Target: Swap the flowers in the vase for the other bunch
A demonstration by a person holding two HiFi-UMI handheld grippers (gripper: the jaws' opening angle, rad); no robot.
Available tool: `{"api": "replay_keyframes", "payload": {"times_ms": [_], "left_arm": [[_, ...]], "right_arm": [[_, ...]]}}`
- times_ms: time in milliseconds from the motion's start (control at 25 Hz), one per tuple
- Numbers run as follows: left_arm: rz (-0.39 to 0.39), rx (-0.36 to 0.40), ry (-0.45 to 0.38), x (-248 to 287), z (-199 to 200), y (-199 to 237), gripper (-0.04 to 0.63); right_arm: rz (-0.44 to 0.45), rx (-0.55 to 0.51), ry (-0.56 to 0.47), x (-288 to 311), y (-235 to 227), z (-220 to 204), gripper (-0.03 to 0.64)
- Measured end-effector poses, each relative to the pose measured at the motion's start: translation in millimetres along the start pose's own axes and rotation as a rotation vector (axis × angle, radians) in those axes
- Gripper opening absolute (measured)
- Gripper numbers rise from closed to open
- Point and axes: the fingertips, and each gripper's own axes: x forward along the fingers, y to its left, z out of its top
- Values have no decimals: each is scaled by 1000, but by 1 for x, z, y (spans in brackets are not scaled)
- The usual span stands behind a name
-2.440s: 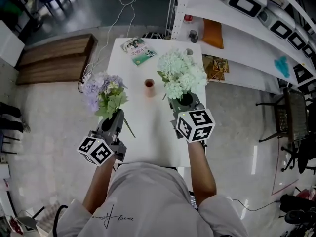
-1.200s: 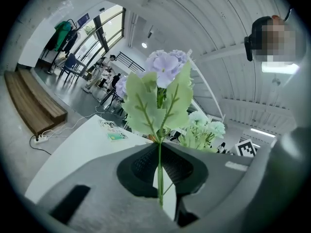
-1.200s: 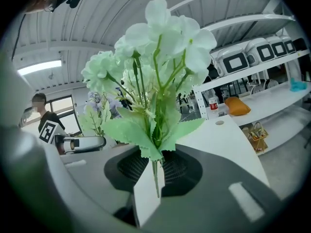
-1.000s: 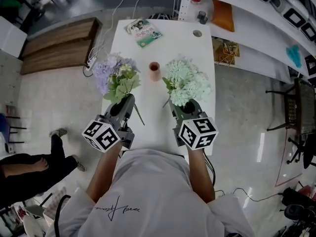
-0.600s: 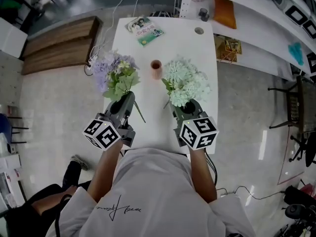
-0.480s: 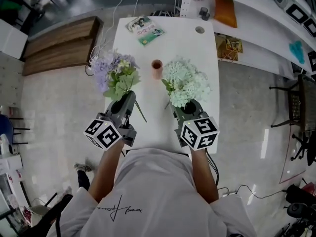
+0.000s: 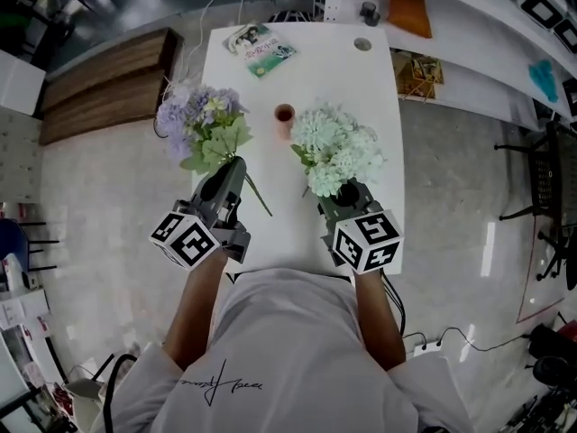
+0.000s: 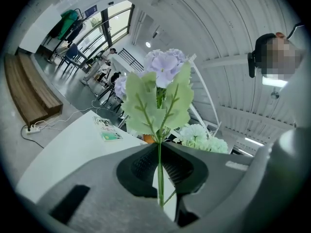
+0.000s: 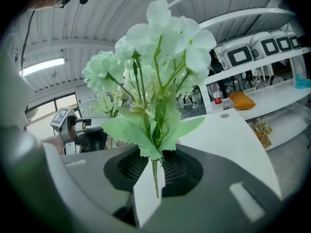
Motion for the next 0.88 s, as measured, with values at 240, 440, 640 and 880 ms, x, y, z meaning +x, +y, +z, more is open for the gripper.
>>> {"api": "replay_keyframes", "payload": {"times_ms": [240, 440, 640, 880], "left_arm": [[-8, 5, -8, 5, 4, 1, 17], [-27, 18, -14, 7, 5, 2, 17], [-31, 26, -31, 15, 13, 1, 17], [-47, 35, -48, 30, 25, -1, 17]], "right_arm": [[-4, 12, 9, -3, -2, -8, 80], [-9, 24, 10, -6, -1, -18, 80], [-16, 28, 17, -7, -7, -23, 80], [-28, 42, 26, -7, -15, -27, 80]]}}
